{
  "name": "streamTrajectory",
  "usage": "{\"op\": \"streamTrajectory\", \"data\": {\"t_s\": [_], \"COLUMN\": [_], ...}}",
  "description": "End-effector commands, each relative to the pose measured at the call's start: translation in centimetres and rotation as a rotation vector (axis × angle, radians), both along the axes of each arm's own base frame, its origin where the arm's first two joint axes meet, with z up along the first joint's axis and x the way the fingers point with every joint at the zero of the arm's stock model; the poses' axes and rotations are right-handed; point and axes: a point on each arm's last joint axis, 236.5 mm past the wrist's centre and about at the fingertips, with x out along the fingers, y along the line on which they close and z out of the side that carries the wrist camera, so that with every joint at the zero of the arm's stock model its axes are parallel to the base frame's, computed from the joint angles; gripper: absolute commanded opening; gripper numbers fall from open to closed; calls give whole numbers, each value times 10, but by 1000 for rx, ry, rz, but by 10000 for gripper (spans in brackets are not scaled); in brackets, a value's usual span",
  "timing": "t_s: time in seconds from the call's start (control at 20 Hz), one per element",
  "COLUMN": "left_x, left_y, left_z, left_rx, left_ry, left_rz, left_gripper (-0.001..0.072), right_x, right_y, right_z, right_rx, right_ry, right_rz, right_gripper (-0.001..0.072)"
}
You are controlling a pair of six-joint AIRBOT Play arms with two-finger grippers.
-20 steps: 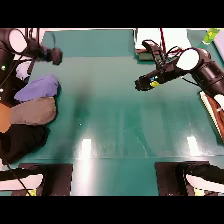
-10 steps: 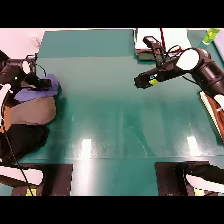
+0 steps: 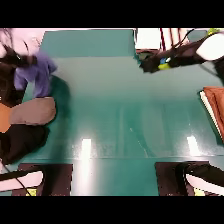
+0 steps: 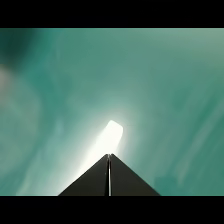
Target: Fold the shirts.
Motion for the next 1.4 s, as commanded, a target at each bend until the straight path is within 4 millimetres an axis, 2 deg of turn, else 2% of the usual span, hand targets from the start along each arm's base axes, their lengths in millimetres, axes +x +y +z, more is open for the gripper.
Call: {"op": "streamTrajectory", "data": {"t_s": [0.0, 0.1, 0.15, 0.25, 0.35, 0.45, 0.55, 0.75, 0.9, 1.0, 1.05, 1.1, 1.25, 1.35], "left_x": [-57, -96, -110, -125, -128, -122, -123, -145, -162, -161, -153, -143, -103, -76], "left_y": [-54, -86, -100, -132, -169, -212, -264, -357, -407, -422, -423, -419, -383, -350], "left_z": [157, 209, 223, 229, 213, 178, 125, 14, -42, -63, -66, -66, -67, -73], "left_rx": [69, 64, 51, 36, 18, 6, -12, -51, -86, -105, -97, -78, -64, -106], "left_ry": [-307, -416, -445, -443, -392, -284, -115, 235, 383, 418, 403, 377, 354, 372], "left_rz": [-175, -269, -310, -406, -502, -592, -703, -899, -1021, -1060, -1049, -1027, -911, -790], "left_gripper": [31, 30, 31, 30, 31, 31, 31, 32, 32, 47, 349, 616, 612, 612], "right_x": [3, 2, 1, -2, -7, -10, -14, -17, -20, -20, -21, -21, -25, -30], "right_y": [-24, -44, -55, -74, -88, -99, -106, -106, -105, -105, -105, -105, -103, -102], "right_z": [85, 126, 142, 168, 185, 193, 194, 187, 180, 179, 179, 177, 158, 129], "right_rx": [60, 84, 90, 98, 100, 98, 92, 79, 66, 65, 64, 61, 33, 6], "right_ry": [-189, -283, -320, -378, -417, -436, -437, -408, -377, -375, -373, -366, -294, -203], "right_rz": [-57, -101, -125, -167, -197, -222, -236, -228, -219, -218, -218, -217, -198, -183], "right_gripper": [21, 21, 21, 21, 21, 21, 21, 21, 21, 21, 21, 21, 21, 21]}}
